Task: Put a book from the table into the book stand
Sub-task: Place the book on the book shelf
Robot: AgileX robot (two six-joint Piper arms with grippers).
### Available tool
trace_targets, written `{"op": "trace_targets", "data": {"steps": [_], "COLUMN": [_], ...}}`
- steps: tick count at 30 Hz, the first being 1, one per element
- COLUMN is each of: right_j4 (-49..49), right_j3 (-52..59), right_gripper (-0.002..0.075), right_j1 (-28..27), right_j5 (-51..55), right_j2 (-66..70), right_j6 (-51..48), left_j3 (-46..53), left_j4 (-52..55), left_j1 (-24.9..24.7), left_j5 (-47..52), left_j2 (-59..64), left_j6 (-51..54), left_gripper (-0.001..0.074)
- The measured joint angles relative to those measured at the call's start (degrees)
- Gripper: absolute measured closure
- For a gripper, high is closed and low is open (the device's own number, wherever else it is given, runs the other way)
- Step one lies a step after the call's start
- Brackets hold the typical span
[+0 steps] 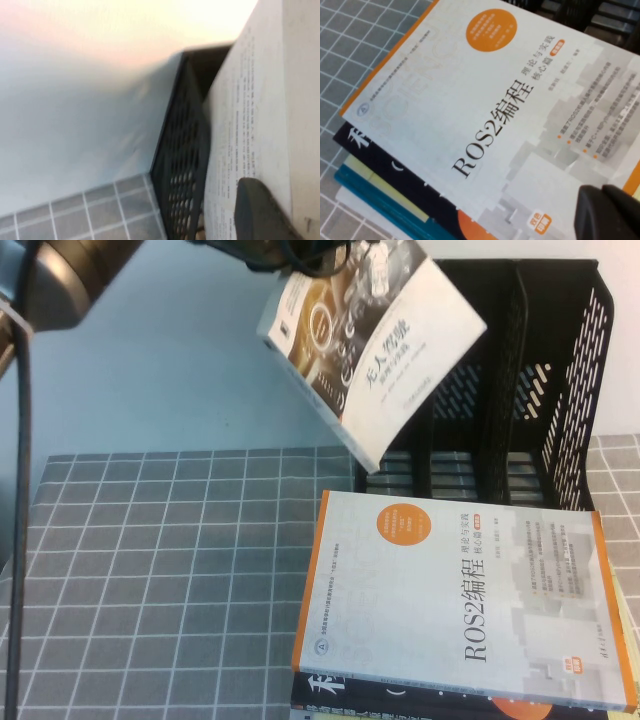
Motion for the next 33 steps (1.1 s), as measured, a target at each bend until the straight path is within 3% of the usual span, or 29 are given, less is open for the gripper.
{"op": "trace_targets", "data": {"steps": [15, 33], "right_j4": [-0.8, -0.9], "right_j3": [0.0, 0.1], "right_gripper": [0.0729, 0.0729], "right_j1": [0.0, 0.0], "right_j5": [-2.0, -2.2], "right_j2": [0.0, 0.0], "right_j6": [1.5, 2.6], "left_j3": [-3.0, -3.0], "left_j4": [0.0, -1.7], "left_j1": [0.0, 0.0], "left_j5": [1.8, -0.8], "left_j2": [-5.8, 6.6], "left_j6": [1.6, 2.4], "left_gripper": [0.0635, 0.0635]}}
